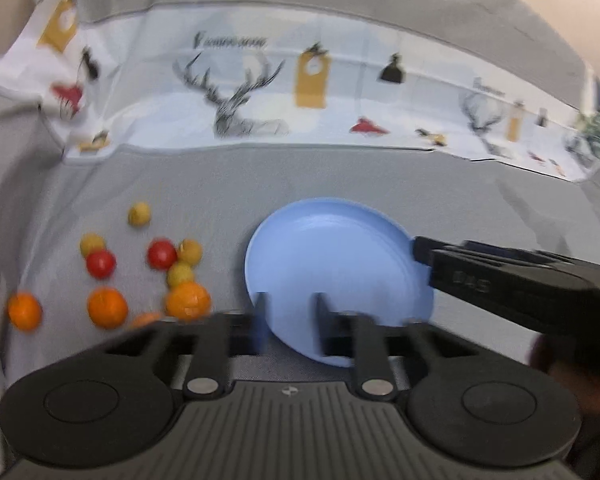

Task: Organize fruits
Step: 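Close the right tool on a plastic-wrapped orange while the left tool approaches the fruit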

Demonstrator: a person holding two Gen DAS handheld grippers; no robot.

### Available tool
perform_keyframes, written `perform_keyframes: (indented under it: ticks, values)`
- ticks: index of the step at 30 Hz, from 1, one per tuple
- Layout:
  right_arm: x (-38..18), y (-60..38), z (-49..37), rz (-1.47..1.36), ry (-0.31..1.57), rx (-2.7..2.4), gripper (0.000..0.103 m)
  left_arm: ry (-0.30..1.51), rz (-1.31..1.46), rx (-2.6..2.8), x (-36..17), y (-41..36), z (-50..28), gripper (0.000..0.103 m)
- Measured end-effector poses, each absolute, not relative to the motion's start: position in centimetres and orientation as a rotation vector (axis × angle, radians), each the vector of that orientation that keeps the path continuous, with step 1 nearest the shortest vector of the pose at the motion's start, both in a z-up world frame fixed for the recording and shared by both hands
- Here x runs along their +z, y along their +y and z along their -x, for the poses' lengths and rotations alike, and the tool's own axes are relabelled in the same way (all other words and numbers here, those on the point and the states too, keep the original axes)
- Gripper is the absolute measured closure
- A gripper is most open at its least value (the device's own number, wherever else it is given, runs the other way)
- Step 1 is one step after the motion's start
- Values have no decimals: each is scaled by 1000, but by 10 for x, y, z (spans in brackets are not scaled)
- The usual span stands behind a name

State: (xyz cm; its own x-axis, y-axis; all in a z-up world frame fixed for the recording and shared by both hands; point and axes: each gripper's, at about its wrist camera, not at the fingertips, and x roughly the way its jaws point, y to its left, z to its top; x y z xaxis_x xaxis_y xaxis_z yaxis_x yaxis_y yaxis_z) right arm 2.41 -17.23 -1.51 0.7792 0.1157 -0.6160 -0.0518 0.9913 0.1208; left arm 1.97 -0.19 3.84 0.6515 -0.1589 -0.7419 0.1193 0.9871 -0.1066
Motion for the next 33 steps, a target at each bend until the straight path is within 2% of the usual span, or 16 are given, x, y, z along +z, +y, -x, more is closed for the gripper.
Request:
perform_keyframes:
  ticks: [2, 5, 8, 16, 21, 22, 25, 28, 31, 33]
  values:
    - [-11, -169, -24, -125, 658, 116, 55, 793, 2, -183, 57, 10, -15, 90]
    - [-5, -162, -24, -143, 639, 149, 68, 725, -37, -172, 79, 42, -12, 90]
    - [-1, -154, -24, -165, 624, 211, 78, 711, 51, -115, 83, 89, -11, 90]
    - [-6, -98, -23, -126, 672, 425, 78, 792, 258, 84, 31, 161, -7, 90]
    - [-19, -52, -25, -73, 737, 524, 77, 795, 186, 61, 18, 155, -11, 90]
    - [-22, -45, -26, -69, 750, 535, 77, 787, 181, 46, 13, 154, -11, 90]
    - [-36, -30, -30, -92, 814, 552, 66, 770, 172, 53, -3, 156, -11, 90]
    - [-47, -16, -34, -115, 855, 554, 63, 740, 211, 103, -3, 168, -11, 90]
    - [-55, -5, -37, -92, 870, 549, 46, 736, 229, 108, -4, 173, -10, 90]
    - [-61, 2, -40, -75, 897, 540, 43, 731, 227, 96, -5, 172, -10, 89]
